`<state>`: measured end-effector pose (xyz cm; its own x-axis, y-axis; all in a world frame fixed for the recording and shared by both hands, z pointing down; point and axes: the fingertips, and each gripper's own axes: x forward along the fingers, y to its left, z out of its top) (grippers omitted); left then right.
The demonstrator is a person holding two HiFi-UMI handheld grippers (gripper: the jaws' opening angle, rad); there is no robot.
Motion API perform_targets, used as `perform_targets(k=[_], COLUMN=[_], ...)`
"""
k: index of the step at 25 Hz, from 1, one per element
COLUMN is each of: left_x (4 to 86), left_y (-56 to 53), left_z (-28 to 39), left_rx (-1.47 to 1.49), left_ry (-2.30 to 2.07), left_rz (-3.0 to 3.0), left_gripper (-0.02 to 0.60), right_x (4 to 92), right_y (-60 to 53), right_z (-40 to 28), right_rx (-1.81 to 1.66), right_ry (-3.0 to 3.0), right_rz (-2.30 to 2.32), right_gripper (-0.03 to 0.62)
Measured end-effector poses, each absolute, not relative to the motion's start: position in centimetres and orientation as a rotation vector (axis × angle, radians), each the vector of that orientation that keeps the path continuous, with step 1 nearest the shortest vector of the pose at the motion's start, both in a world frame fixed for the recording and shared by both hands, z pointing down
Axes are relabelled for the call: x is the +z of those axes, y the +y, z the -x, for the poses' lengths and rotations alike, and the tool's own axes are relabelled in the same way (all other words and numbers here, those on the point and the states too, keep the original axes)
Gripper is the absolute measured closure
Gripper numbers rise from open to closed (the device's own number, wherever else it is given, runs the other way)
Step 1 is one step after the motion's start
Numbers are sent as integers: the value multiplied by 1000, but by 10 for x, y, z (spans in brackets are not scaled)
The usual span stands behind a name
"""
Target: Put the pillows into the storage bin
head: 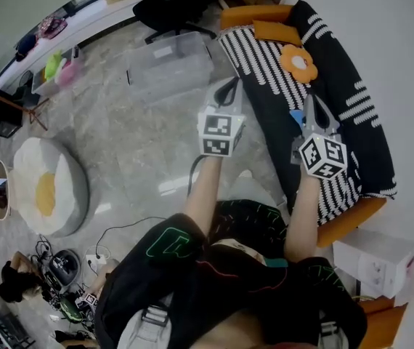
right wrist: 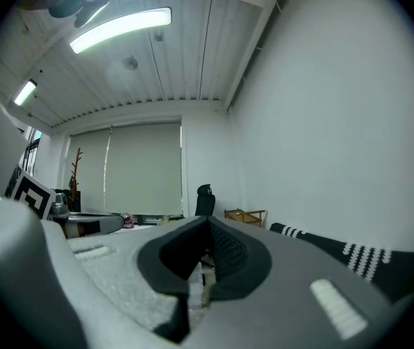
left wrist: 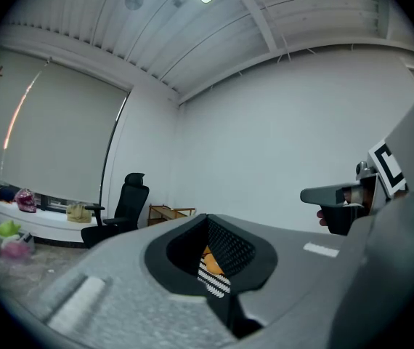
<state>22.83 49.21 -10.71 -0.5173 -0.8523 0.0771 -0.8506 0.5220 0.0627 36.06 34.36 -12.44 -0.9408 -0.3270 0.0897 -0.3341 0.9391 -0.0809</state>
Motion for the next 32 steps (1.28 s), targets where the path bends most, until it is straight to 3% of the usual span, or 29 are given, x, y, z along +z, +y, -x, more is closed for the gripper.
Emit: perform_targets(k=[6,21,24,32], left_x=[-80,-13,-5,-5], left_y=[471,367,333,316], left_z=[-199,-63,-54,-10], left_rx=[6,156,309,369], left_ry=[-2644,-2573,-2544,-2569], left_rz=[-1432,-1291,-1350,-1288], left_gripper=[574,574,574,574], right_x=[-94,-21,-13,-10], right_y=[307,198,166,164], right_z=[-332,-163,-141,-87], right_rx=[215,409,450,438], right_ry=[-2989,-2923,-2912,-2929], right_rz=[-506,-301,-310,-171], right_gripper=[591,591,591,591])
